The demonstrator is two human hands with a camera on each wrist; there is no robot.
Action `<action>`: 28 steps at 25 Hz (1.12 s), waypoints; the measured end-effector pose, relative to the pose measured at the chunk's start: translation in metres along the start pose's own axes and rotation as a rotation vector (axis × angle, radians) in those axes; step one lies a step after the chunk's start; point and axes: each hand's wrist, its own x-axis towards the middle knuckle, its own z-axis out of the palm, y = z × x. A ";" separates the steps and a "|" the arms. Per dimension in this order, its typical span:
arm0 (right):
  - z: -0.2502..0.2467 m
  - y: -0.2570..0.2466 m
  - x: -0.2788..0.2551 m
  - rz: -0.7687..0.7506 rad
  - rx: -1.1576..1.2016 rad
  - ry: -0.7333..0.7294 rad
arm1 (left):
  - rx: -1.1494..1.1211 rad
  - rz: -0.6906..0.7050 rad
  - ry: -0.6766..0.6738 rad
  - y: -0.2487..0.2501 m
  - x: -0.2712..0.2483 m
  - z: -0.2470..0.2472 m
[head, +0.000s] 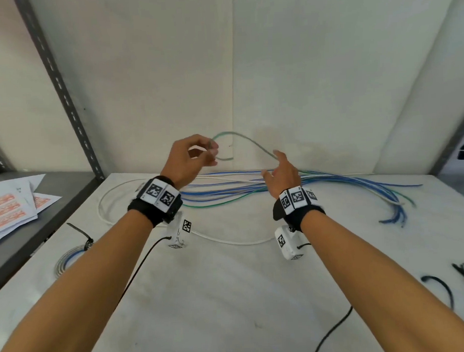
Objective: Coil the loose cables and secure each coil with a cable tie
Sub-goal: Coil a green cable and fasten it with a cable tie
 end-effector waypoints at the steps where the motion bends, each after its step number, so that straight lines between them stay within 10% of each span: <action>1: -0.007 0.006 -0.001 0.008 -0.009 -0.016 | -0.105 0.008 0.020 0.010 -0.002 0.002; 10: -0.052 0.036 -0.006 0.085 -0.126 0.047 | -0.601 0.023 0.161 0.060 -0.004 0.004; 15: -0.073 -0.005 -0.004 -0.073 0.567 0.392 | -0.363 -0.077 0.075 0.038 -0.018 0.028; 22: -0.115 -0.038 0.011 0.090 1.222 0.242 | -0.296 -0.163 0.009 0.029 -0.023 0.054; 28: -0.086 0.009 0.031 0.193 0.669 0.287 | -0.375 -0.242 0.016 0.017 -0.020 0.060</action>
